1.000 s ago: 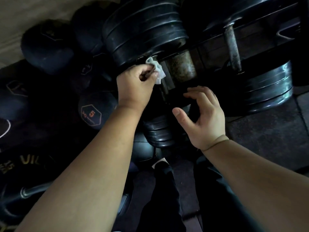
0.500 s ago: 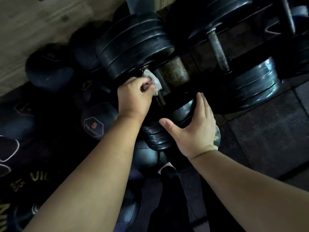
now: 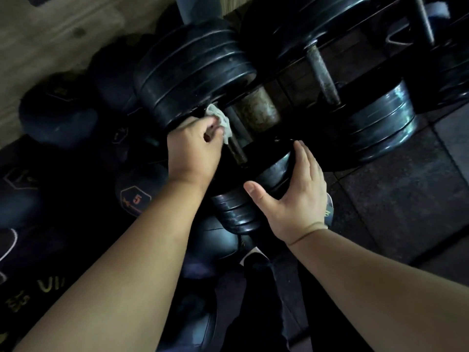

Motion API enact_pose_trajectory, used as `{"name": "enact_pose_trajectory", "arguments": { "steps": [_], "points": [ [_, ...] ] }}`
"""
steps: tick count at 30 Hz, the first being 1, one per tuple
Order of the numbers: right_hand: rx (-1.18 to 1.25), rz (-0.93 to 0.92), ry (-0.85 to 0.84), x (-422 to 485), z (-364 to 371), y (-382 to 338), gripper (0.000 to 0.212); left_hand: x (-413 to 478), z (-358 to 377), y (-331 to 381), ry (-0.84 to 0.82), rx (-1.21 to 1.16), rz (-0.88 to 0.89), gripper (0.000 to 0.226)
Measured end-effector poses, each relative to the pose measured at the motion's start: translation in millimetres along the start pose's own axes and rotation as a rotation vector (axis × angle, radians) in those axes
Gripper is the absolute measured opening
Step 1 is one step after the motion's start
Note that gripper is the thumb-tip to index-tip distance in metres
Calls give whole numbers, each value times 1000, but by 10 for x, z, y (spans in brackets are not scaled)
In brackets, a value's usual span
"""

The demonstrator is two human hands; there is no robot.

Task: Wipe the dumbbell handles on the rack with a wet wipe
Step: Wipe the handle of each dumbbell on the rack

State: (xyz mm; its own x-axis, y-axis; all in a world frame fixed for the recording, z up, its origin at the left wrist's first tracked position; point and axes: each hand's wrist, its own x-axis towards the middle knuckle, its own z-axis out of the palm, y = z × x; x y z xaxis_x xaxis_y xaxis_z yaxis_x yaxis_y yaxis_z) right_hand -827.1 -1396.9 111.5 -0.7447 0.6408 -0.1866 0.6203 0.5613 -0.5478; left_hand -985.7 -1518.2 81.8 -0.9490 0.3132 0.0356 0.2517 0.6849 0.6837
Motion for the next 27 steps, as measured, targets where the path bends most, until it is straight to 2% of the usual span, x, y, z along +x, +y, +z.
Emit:
{"name": "enact_pose_trajectory", "arguments": {
  "steps": [3, 5, 8, 11, 13, 17, 19, 21, 23, 27],
  "points": [
    [2, -17, 3, 9, 14, 17, 119, -201, 53, 8, -201, -14, 155, 14],
    [3, -21, 1, 10, 17, 24, 119, -189, 23, 15, -300, 1, 195, 9],
    [7, -25, 9, 17, 14, 21, 116, 33, 23, 36, -129, 133, 215, 13],
    [26, -44, 20, 21, 16, 27, 115, 125, 21, 74, 6, 145, 139, 12],
    [33, -46, 13, 25, 19, 34, 114, 16, 34, 86, -53, 126, 125, 14],
    [34, -47, 12, 31, 22, 54, 112, -118, -11, 106, -278, 120, 218, 17],
    [32, -42, 6, 31, 24, 53, 110, -7, -39, 128, -226, 193, 257, 15],
    [29, -37, 4, 28, 20, 53, 109, 127, -51, 146, -134, 249, 216, 11],
    [21, -40, -1, 28, 18, 52, 109, 172, -38, 180, -109, 265, 182, 8],
    [23, -32, -10, 24, 16, 66, 108, -49, 7, 225, -321, 182, 204, 11]
  ]
}}
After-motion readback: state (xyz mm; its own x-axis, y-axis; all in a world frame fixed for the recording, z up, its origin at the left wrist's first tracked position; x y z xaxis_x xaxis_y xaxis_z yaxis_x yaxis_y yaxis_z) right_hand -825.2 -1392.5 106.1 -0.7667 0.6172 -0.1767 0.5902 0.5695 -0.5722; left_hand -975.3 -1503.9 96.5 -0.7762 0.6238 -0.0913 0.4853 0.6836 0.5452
